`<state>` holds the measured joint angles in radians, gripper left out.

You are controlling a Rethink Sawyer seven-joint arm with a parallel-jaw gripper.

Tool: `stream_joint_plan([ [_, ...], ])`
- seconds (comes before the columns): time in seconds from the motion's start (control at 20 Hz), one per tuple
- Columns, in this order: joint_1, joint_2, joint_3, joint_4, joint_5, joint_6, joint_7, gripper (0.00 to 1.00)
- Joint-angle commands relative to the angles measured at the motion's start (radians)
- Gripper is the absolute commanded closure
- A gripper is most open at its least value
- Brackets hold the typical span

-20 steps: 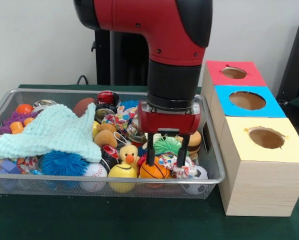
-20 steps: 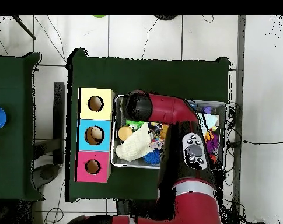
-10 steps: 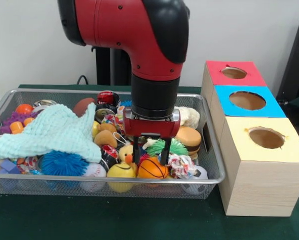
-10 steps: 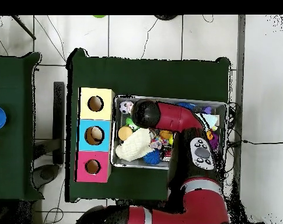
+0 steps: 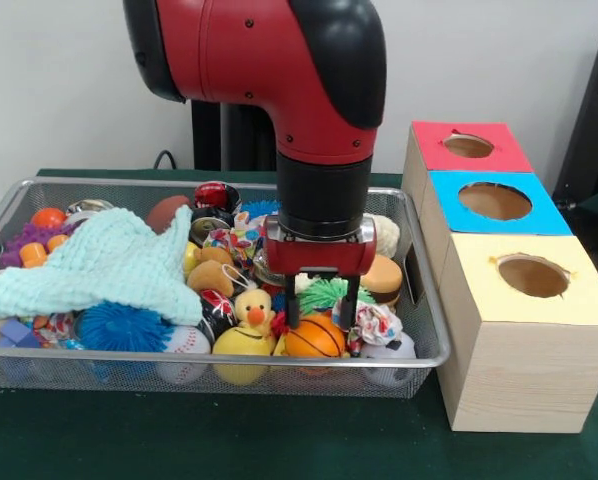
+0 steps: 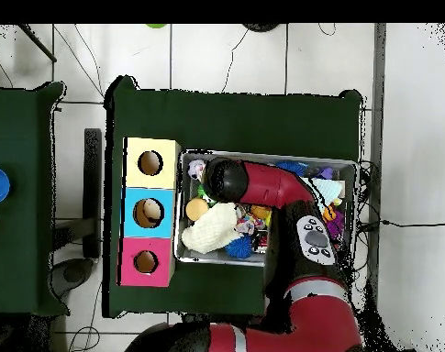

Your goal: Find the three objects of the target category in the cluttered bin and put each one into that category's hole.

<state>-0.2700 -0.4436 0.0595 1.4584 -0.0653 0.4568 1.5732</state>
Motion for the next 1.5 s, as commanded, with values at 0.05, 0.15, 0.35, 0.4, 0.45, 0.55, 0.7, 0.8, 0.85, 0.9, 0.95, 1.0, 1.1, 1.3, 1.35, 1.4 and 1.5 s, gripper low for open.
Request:
stream_joint_plan([
  [0.05, -0.036, 0.006, 0.135, 0.117, 0.001, 0.034, 0.046, 0.00],
  [0.15, -0.046, -0.006, 0.165, 0.128, 0.006, -0.030, 0.062, 0.00],
  [0.35, -0.053, -0.009, 0.196, 0.109, 0.003, -0.072, 0.070, 0.00],
  [0.4, -0.053, -0.009, 0.199, 0.103, -0.001, -0.079, 0.072, 0.00],
  [0.45, -0.053, -0.005, 0.201, 0.098, -0.004, -0.086, 0.075, 0.00],
  [0.55, -0.058, -0.007, 0.211, 0.102, -0.004, -0.103, 0.081, 0.00],
  [0.7, -0.065, -0.025, 0.221, 0.118, -0.002, -0.097, 0.083, 0.00],
  [0.8, -0.063, -0.034, 0.220, 0.124, -0.004, -0.091, 0.085, 0.00],
  [0.85, -0.062, -0.030, 0.220, 0.123, -0.008, -0.093, 0.086, 0.00],
  [0.9, -0.062, -0.025, 0.220, 0.122, -0.011, -0.096, 0.086, 0.00],
  [0.95, -0.059, -0.017, 0.218, 0.116, -0.013, -0.090, 0.085, 0.00],
  [1.0, -0.056, -0.008, 0.214, 0.109, -0.012, -0.070, 0.080, 0.00],
  [1.1, -0.050, 0.005, 0.204, 0.098, -0.016, -0.049, 0.074, 0.00],
  [1.3, -0.034, 0.021, 0.175, 0.076, -0.023, -0.028, 0.078, 0.00],
  [1.35, -0.035, 0.024, 0.173, 0.076, -0.025, -0.037, 0.079, 0.00],
  [1.4, -0.035, 0.028, 0.171, 0.076, -0.027, -0.046, 0.081, 0.00],
  [1.5, -0.029, 0.031, 0.160, 0.072, -0.032, -0.059, 0.089, 0.00],
])
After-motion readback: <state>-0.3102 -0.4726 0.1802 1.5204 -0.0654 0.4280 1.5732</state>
